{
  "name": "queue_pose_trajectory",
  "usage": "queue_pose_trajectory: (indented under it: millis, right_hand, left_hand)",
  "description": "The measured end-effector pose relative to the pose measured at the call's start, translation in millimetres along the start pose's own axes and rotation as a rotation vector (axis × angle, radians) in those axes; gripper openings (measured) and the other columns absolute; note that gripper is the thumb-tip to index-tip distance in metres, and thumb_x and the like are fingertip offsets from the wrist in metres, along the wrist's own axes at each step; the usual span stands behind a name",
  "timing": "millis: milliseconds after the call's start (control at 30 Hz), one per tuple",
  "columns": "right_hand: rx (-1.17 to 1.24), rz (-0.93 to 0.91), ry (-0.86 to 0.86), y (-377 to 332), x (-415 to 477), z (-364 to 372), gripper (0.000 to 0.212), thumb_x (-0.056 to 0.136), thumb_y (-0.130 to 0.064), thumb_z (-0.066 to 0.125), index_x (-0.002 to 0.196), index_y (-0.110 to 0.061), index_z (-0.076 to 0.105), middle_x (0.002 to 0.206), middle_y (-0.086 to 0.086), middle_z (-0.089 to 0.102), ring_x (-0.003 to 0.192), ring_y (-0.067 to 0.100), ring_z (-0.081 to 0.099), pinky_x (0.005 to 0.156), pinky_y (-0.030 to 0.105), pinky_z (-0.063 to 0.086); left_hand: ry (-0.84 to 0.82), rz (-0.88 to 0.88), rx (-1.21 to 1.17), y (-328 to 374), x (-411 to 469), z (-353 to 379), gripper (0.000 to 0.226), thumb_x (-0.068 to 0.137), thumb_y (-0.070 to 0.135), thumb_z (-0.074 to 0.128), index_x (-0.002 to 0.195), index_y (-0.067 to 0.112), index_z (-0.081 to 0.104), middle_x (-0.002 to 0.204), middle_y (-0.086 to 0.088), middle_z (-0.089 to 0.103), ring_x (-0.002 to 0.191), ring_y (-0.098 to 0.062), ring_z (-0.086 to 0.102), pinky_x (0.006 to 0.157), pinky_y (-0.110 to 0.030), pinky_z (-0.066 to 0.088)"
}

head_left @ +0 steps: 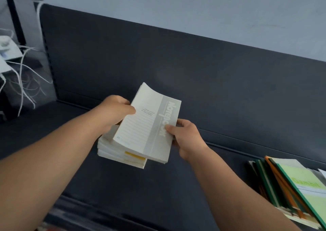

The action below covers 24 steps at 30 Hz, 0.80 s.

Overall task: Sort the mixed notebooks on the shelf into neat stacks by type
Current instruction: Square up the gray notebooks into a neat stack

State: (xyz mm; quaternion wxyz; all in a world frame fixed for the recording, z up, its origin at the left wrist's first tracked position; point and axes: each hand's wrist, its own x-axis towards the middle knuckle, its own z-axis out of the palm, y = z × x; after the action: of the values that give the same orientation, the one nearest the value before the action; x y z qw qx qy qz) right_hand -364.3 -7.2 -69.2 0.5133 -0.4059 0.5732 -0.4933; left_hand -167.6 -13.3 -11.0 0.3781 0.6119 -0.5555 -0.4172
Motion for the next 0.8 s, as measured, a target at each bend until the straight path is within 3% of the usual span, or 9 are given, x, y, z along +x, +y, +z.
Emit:
queue_pose_trajectory:
  millis: [267, 367, 467, 600, 667, 700, 800]
  right_hand:
    - [-0.012, 0.045, 0.12, 11, 17, 40, 0.027, 0.086, -0.003, 0.069, 0.112, -0.009, 0.063, 0.101, 0.004, 0.072, 0.089, 0.021, 0.07, 0.078, 0.037, 0.059]
    - [-0.063, 0.019, 0.131, 11, 20, 48, 0.013, 0.086, -0.001, 0.066, 0.091, -0.013, 0.068, 0.091, 0.002, 0.073, 0.083, 0.019, 0.071, 0.074, 0.033, 0.059]
    - [-0.119, 0.014, 0.149, 16, 23, 56, 0.016, 0.085, 0.0, 0.066, 0.081, -0.016, 0.066, 0.087, 0.001, 0.073, 0.081, 0.019, 0.071, 0.076, 0.034, 0.059]
    - [-0.165, 0.041, 0.174, 25, 25, 59, 0.009, 0.084, -0.004, 0.067, 0.086, -0.014, 0.067, 0.086, 0.0, 0.073, 0.079, 0.017, 0.07, 0.07, 0.03, 0.058]
    - [-0.176, 0.045, 0.184, 29, 25, 61, 0.01, 0.084, -0.006, 0.066, 0.085, -0.016, 0.066, 0.086, -0.002, 0.073, 0.079, 0.015, 0.069, 0.07, 0.029, 0.057]
    - [-0.19, 0.037, 0.195, 30, 25, 61, 0.009, 0.084, -0.008, 0.066, 0.088, -0.016, 0.066, 0.088, -0.002, 0.072, 0.08, 0.014, 0.069, 0.068, 0.028, 0.056]
    - [-0.304, 0.033, 0.21, 32, 24, 64, 0.04, 0.088, -0.019, 0.064, 0.126, -0.013, 0.054, 0.108, -0.002, 0.06, 0.092, 0.017, 0.062, 0.073, 0.03, 0.05]
  left_hand:
    - [0.013, -0.029, 0.029, -22, 36, -17, 0.019, 0.088, 0.005, 0.059, 0.102, -0.007, 0.066, 0.095, -0.013, 0.072, 0.088, -0.026, 0.069, 0.08, -0.038, 0.055]
    - [0.013, -0.037, 0.052, -30, 47, -20, 0.022, 0.087, 0.004, 0.057, 0.104, -0.009, 0.065, 0.094, -0.015, 0.072, 0.088, -0.029, 0.069, 0.078, -0.039, 0.055]
    - [0.003, -0.042, 0.07, -37, 55, -23, 0.019, 0.085, 0.004, 0.058, 0.098, -0.007, 0.065, 0.094, -0.018, 0.071, 0.084, -0.03, 0.069, 0.075, -0.037, 0.054]
    - [-0.037, -0.047, 0.118, -49, 60, -24, 0.01, 0.081, 0.011, 0.058, 0.088, 0.019, 0.059, 0.084, -0.012, 0.062, 0.072, -0.021, 0.056, 0.066, -0.033, 0.042]
    - [-0.025, -0.041, 0.143, -54, 62, -24, 0.006, 0.081, 0.015, 0.059, 0.085, 0.012, 0.061, 0.084, -0.012, 0.065, 0.073, -0.023, 0.059, 0.067, -0.034, 0.044]
    - [-0.022, -0.05, 0.147, -55, 62, -23, 0.014, 0.083, 0.017, 0.06, 0.09, 0.005, 0.064, 0.089, -0.012, 0.069, 0.078, -0.026, 0.063, 0.069, -0.035, 0.049]
    - [-0.066, -0.087, 0.158, -57, 64, -18, 0.021, 0.091, 0.024, 0.053, 0.106, 0.011, 0.063, 0.104, -0.008, 0.068, 0.097, -0.027, 0.065, 0.086, -0.041, 0.052]
